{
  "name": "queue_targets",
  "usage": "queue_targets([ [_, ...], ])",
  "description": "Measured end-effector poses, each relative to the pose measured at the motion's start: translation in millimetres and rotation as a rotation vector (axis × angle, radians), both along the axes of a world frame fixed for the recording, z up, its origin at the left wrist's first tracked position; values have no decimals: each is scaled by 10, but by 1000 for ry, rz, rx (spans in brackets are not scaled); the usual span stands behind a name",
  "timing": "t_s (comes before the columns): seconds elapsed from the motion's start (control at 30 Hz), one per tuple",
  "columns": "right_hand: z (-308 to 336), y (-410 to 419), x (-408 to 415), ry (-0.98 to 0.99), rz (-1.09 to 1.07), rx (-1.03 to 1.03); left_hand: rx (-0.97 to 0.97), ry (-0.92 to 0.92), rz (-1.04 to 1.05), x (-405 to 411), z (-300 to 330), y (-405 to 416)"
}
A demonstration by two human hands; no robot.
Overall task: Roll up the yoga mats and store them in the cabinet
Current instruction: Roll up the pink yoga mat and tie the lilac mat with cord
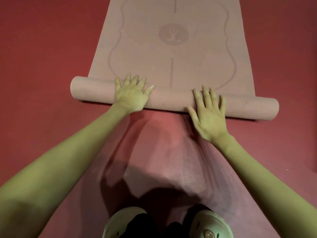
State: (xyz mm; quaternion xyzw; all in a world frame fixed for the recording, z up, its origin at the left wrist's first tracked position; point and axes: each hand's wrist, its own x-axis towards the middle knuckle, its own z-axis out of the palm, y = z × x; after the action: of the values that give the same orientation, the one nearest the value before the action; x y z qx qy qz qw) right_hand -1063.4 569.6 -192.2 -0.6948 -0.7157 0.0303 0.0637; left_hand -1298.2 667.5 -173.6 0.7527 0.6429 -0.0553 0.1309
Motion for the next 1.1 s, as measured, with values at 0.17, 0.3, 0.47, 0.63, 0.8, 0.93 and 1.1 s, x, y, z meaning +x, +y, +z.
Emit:
queue_targets([
  [0.17,-53,192,98,-4,31,-15,152,-12,-35,-17,-59,-81],
  [0.3,46,474,189,-3,68,-86,356,41,-202,-152,-169,-199],
  [0.47,57,632,302,-127,183,-111,290,120,-239,-173,-180,56],
  [0.63,204,777,319,-118,189,-186,284,188,-387,-141,-43,222],
  [0.8,312,686,340,-69,191,-235,307,187,-446,-148,77,131],
  [0.93,386,422,343,-34,205,-303,304,145,-473,-192,79,-167],
  [1.1,443,11,322,-5,240,-381,245,117,-422,-258,114,-657],
])
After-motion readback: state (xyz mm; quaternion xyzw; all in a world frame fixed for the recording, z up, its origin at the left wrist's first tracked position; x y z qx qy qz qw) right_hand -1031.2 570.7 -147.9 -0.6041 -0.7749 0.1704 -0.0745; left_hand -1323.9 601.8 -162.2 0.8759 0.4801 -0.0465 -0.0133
